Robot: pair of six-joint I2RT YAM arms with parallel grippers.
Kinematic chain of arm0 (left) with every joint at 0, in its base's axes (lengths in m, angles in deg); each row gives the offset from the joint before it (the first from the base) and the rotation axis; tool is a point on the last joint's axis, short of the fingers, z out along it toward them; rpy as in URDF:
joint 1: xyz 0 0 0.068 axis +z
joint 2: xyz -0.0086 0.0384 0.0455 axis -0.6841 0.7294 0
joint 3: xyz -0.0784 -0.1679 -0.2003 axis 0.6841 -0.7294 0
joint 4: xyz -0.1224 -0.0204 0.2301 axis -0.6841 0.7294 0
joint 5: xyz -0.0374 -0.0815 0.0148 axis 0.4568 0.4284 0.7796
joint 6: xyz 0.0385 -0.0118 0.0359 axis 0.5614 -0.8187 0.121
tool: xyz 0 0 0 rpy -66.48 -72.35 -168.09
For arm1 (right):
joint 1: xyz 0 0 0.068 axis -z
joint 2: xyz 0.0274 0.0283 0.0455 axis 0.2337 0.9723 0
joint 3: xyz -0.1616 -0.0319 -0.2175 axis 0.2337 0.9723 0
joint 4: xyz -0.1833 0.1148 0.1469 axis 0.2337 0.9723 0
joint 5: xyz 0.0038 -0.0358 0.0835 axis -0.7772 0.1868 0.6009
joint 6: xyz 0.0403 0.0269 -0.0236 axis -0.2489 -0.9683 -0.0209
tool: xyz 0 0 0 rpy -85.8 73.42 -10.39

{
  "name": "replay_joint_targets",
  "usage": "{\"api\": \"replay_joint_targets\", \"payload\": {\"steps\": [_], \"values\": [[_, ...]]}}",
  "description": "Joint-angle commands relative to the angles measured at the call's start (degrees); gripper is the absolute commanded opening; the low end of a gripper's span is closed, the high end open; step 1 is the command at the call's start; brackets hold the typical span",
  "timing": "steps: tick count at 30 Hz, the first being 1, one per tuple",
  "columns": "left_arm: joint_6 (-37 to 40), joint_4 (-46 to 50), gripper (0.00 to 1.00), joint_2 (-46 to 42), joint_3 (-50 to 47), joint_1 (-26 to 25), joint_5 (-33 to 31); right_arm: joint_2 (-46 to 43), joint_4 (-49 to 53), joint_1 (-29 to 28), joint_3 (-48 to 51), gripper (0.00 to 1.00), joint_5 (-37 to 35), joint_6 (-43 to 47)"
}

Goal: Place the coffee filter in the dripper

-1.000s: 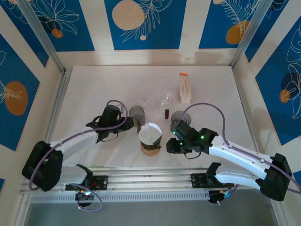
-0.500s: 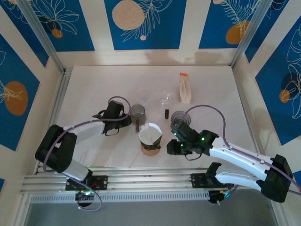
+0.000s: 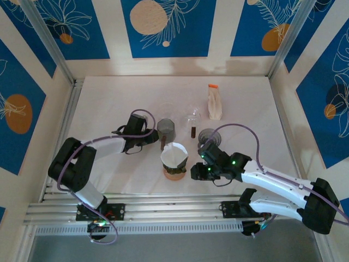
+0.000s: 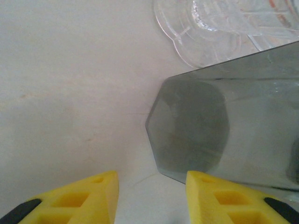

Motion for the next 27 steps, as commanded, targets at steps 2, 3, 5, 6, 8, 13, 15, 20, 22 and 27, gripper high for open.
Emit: {"api": "replay_joint_targets", "payload": {"steps": [2, 3, 5, 6, 8, 13, 15, 20, 22, 27], "values": [[-2.78, 1.15, 0.48, -7.9, -3.71, 0.01, 0.05, 2.22, -5.47, 0.44, 1.75, 0.38, 4.81, 0.47], [-2.99, 2.39, 0.51, -9.9, -4.32, 0.1, -0.64, 2.82, -6.38, 0.52, 1.95, 0.38, 5.6, 0.54], [-3.06, 5.42, 0.56, -15.03, -5.53, 0.06, -1.88, 3.81, -8.21, 0.76, 2.76, 0.38, 7.53, 0.52], [-3.41, 6.75, 0.6, -17.75, -6.57, 0.1, -2.35, 4.3, -9.04, 0.96, 3.28, 0.38, 8.31, 0.35], [-4.14, 9.42, 0.65, -23.06, -8.19, 0.11, -2.94, 5.0, -10.94, 1.3, 4.44, 0.37, 9.7, 0.18], [-5.09, 17.54, 0.78, -36.02, -11.01, 0.11, -3.62, 7.49, -17.05, 2.63, 7.03, 0.33, 12.03, -0.37], [-5.41, 20.64, 0.82, -40.22, -11.53, 0.11, -3.79, 8.99, -19.58, 3.09, 7.62, 0.31, 12.82, -0.46], [-5.53, 28.21, 0.85, -48.4, -10.86, 0.16, -5.34, 12.55, -24.76, 4.39, 8.73, 0.3, 14.0, -1.41], [-5.01, 30.62, 0.86, -50.92, -10.15, 0.11, -6.0, 14.09, -26.01, 4.77, 8.56, 0.29, 14.47, -1.24], [-4.73, 35.0, 0.87, -54.46, -8.5, 0.11, -7.21, 17.22, -28.12, 4.93, 7.2, 0.28, 15.2, -0.89]]}}
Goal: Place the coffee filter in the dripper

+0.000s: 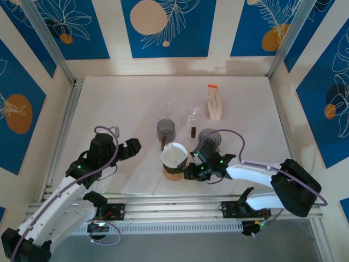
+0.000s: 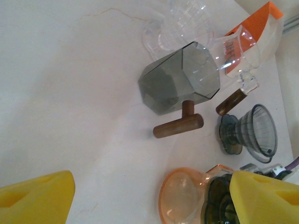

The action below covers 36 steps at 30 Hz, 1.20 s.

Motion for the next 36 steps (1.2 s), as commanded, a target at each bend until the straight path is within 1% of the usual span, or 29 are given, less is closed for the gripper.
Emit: {"api": "replay_joint_targets", "payload": {"steps": [1, 11, 23, 36], "values": [[0.29, 5.59, 0.87, -1.9, 2.43, 0.12, -1.92, 1.99, -2.88, 0.2, -1.01, 0.28, 2.07, -0.15], [1.35, 10.0, 0.87, -5.08, 5.64, 0.19, -3.67, 8.63, -6.62, -1.52, -5.37, 0.26, 1.26, -1.02], [2.73, 14.98, 0.88, -9.02, 7.61, 0.28, -5.3, 18.42, -7.13, -5.19, -15.7, 0.23, -2.03, -2.91], [3.96, 18.43, 0.88, -11.56, 9.29, 0.4, -6.55, 26.52, -7.11, -6.99, -24.62, 0.21, -4.0, -3.45]]}}
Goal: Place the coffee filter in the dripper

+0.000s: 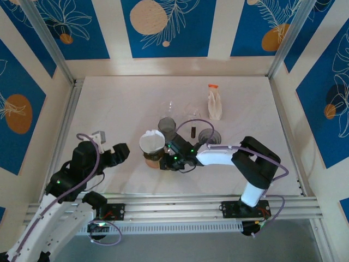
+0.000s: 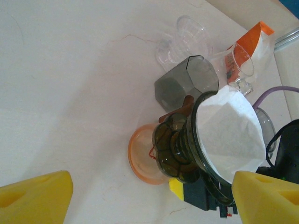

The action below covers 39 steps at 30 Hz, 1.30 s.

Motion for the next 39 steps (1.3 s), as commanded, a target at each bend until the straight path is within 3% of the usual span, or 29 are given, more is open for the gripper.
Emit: {"api": "replay_joint_targets", "payload": {"steps": [1, 39], "values": [[0.92, 2.0, 0.88, -1.18, 1.79, 0.39, -1.23, 1.97, -0.67, -0.34, -2.71, 0.21, -1.44, -0.84], [4.0, 7.73, 0.91, -4.79, 4.43, 0.35, -5.5, 25.57, 8.36, 1.66, -35.58, 0.18, -1.7, 1.6]]}}
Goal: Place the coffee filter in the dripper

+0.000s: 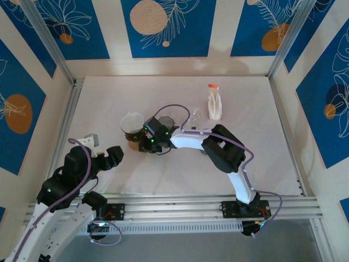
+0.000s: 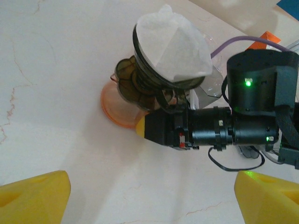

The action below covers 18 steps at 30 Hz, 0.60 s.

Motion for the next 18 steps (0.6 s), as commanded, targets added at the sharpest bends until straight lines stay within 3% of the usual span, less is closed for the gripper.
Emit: {"api": "replay_joint_targets", "payload": {"steps": [1, 9, 18], "values": [[1.05, 1.48, 0.91, -0.65, 1.33, 0.35, -1.1, 2.89, 2.55, 0.79, -3.96, 0.18, 0.01, 1.18], [1.18, 1.57, 0.91, -0.62, 1.28, 0.39, -1.12, 6.22, 5.84, 1.32, -10.33, 0.21, 0.36, 1.95], [0.96, 0.73, 0.92, -0.27, 0.79, 0.37, -0.69, -0.95, 5.51, -0.05, -2.55, 0.37, -2.36, 2.86]]}}
